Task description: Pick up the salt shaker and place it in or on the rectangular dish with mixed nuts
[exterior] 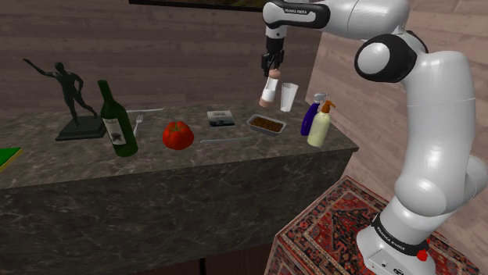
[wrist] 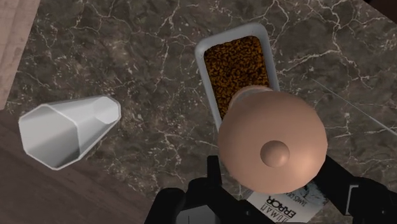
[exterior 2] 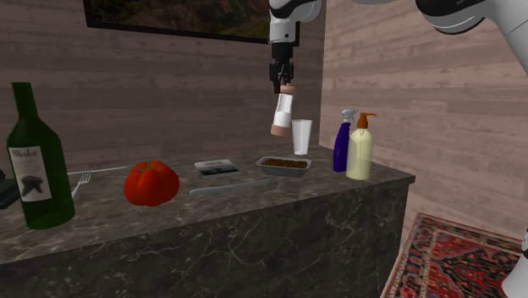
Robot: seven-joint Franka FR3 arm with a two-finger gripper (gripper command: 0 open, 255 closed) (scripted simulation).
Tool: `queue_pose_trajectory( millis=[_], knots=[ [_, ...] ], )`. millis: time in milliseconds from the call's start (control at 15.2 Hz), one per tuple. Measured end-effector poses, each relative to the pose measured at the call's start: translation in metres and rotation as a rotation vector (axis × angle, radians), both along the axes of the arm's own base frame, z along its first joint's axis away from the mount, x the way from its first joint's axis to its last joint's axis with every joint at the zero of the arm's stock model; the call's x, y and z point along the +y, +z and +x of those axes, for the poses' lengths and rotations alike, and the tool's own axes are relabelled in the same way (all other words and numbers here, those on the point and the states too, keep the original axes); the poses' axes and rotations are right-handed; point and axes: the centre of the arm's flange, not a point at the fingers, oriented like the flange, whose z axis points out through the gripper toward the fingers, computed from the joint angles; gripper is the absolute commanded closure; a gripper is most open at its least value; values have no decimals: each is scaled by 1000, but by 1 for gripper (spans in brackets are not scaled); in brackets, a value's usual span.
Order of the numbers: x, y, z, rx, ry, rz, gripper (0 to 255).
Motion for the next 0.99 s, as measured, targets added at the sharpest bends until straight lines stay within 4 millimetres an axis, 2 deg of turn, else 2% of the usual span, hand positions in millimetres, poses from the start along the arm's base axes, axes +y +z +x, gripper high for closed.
queue_pose_trajectory(
  millis=[990],
  knots=[
    [0, -78, 1, 0, 0, 0, 255]
  ],
)
